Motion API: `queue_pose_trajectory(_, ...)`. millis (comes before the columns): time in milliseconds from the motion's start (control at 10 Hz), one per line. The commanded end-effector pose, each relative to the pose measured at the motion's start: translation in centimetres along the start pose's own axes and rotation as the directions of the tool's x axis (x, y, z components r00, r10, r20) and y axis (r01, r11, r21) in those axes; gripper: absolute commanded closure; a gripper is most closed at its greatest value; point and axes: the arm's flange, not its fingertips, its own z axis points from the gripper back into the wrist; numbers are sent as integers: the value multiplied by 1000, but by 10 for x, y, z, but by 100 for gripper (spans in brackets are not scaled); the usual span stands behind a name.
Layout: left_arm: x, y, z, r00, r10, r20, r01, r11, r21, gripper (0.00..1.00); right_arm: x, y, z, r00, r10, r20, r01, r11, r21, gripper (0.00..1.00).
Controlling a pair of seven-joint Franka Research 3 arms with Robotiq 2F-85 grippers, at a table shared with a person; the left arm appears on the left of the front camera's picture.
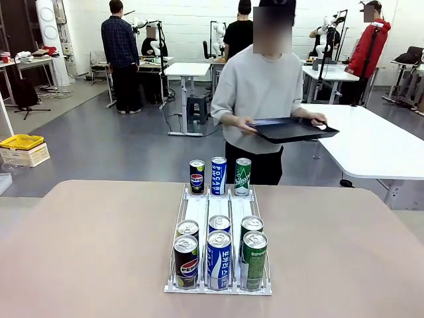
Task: Retrieve and hand over the desired beverage to the person.
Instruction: Pick up a can of the same type that the person held from the Automatic Can Dispenser.
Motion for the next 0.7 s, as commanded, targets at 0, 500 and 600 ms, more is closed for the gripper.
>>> queue_pose_trajectory(0,-1,1,2,1000,-10,-1,10,1000,-12,0,1,0,-1,1000,12,6,-12,1000,25,0)
queue_pose_trajectory(500,-1,1,2,1000,-10,-1,10,1000,-12,0,1,0,-1,1000,12,6,-12,1000,25,0)
queue_pose_trajectory(600,-1,1,2,1000,-10,-1,10,1000,-12,0,1,0,-1,1000,12,6,-12,1000,25,0)
